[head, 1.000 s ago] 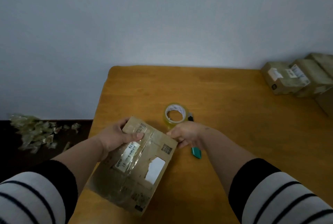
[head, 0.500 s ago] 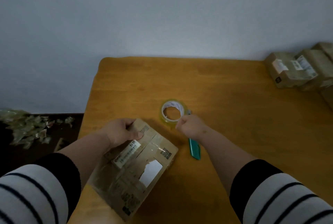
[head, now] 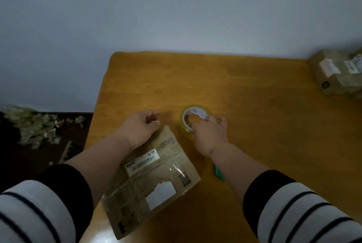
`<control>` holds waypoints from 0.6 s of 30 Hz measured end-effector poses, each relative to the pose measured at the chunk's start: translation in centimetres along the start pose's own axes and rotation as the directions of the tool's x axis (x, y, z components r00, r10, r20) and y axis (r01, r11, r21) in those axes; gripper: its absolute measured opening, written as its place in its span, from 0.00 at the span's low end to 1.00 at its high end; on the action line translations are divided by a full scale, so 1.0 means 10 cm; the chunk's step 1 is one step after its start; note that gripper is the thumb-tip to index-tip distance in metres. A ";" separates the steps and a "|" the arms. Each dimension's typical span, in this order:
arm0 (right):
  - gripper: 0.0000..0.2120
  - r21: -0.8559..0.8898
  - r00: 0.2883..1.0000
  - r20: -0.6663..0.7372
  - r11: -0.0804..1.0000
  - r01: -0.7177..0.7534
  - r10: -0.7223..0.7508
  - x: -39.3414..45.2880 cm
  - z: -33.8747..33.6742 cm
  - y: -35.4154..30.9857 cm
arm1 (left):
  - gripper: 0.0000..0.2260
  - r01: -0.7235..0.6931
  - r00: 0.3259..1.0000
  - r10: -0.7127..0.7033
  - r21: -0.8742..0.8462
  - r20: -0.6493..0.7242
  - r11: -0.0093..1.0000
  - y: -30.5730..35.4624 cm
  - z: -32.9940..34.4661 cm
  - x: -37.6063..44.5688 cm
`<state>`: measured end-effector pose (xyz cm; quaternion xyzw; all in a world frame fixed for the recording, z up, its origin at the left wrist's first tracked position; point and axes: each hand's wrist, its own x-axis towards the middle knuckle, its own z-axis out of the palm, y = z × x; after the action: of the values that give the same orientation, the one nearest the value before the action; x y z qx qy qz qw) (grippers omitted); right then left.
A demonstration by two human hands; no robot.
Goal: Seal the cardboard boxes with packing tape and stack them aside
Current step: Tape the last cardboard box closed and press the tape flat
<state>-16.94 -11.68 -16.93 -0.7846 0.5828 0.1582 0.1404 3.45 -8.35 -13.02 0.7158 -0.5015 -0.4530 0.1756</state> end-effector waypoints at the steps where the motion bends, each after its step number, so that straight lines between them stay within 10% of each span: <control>1: 0.10 0.054 1.000 -0.012 0.998 -0.013 0.014 0.02 -0.03 0.02 | 0.17 -0.010 0.999 0.009 -0.009 -0.036 1.000 0.03 0.00 0.00; 4: 0.06 0.352 0.998 0.007 0.934 -0.065 0.067 0.06 -0.21 0.10 | 0.16 -0.044 0.989 0.042 -0.011 -0.139 0.999 0.13 -0.01 0.02; 8: 0.06 0.865 0.999 0.054 0.499 -0.048 0.004 -0.02 -0.39 0.14 | 0.17 -0.099 0.978 0.090 -0.039 -0.186 0.994 0.30 0.01 0.00; 18: 0.10 0.902 0.996 -0.005 0.429 0.045 -0.093 -0.38 -0.58 -0.07 | 0.29 -0.291 0.937 0.320 0.195 -0.141 0.937 0.55 0.08 -0.28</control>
<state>-16.78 -10.50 -10.06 -0.6084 0.5415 -0.1648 0.5562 -0.52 -8.14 -8.22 0.6774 -0.6270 -0.3127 0.2243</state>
